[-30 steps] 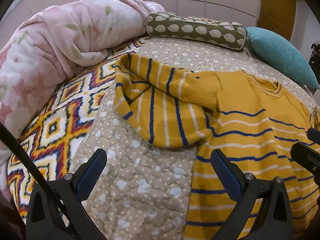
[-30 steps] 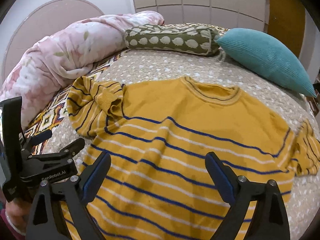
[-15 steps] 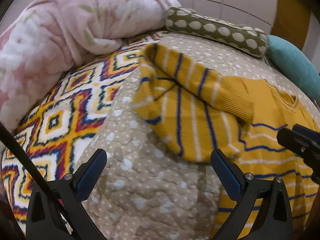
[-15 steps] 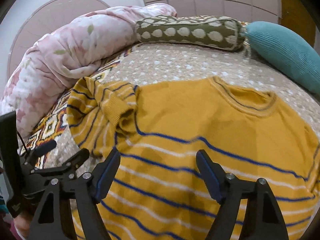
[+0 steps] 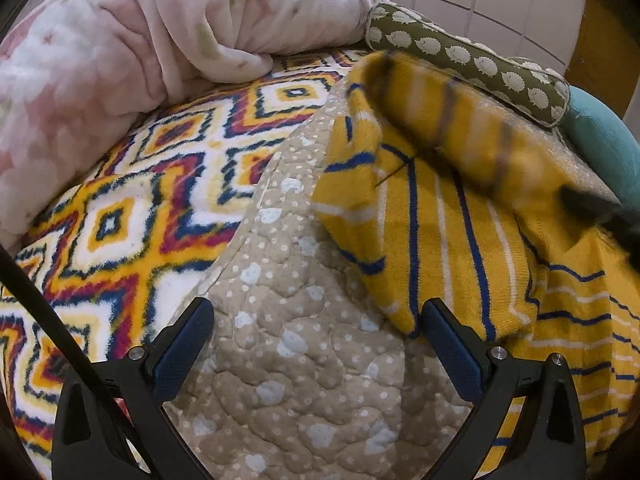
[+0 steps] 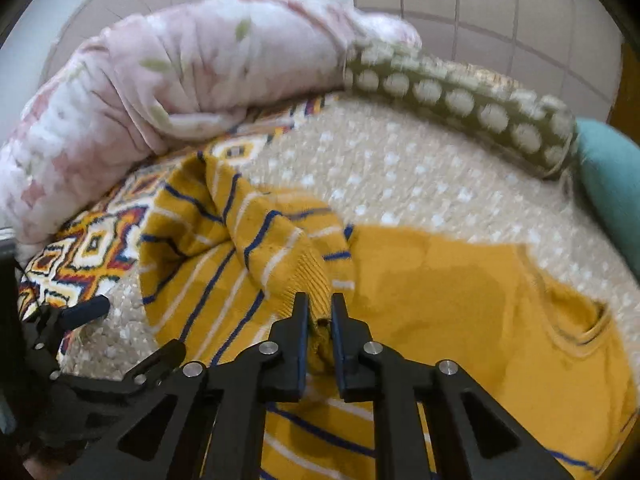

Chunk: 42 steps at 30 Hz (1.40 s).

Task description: Fold small clothes

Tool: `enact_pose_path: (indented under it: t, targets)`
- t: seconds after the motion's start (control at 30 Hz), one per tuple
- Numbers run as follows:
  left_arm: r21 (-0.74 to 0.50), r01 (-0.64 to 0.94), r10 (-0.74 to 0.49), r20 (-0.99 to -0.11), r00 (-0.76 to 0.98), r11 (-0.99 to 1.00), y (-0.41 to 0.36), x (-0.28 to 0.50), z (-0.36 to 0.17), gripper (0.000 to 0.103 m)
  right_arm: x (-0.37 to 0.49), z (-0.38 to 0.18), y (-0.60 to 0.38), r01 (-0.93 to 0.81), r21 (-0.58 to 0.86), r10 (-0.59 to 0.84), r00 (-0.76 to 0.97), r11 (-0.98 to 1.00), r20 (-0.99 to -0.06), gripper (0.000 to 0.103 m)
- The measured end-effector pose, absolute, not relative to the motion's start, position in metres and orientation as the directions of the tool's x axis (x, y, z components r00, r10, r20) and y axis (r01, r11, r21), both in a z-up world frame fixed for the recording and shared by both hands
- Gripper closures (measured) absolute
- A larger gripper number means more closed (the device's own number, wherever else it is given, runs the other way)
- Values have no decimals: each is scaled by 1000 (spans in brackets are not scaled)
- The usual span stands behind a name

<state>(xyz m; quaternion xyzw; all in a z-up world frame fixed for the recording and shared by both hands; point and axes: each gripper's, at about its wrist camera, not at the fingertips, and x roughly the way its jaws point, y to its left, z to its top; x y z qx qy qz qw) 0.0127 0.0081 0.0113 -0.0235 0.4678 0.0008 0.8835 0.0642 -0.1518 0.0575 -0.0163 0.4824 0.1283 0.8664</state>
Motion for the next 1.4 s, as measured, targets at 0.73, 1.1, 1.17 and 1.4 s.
enact_pose_path:
  t: [0.73, 1.1, 1.17, 1.4]
  targets:
    - [-69, 215, -183, -799, 573, 974, -58, -34, 40, 0, -77, 124, -395, 266, -191, -318, 608, 945, -728, 93]
    - [40, 195, -70, -848, 526, 980, -70, -20, 14, 0, -117, 94, -429, 354, -152, -324, 500, 923, -803, 49]
    - [-8, 176, -98, -855, 509, 984, -64, -18, 12, 0, -124, 109, -430, 353, -75, -266, 532, 933, -804, 49]
    - [-2, 184, -104, -831, 547, 983, -68, -28, 36, 0, -85, 110, -396, 205, 2, -112, 543, 979, -832, 39]
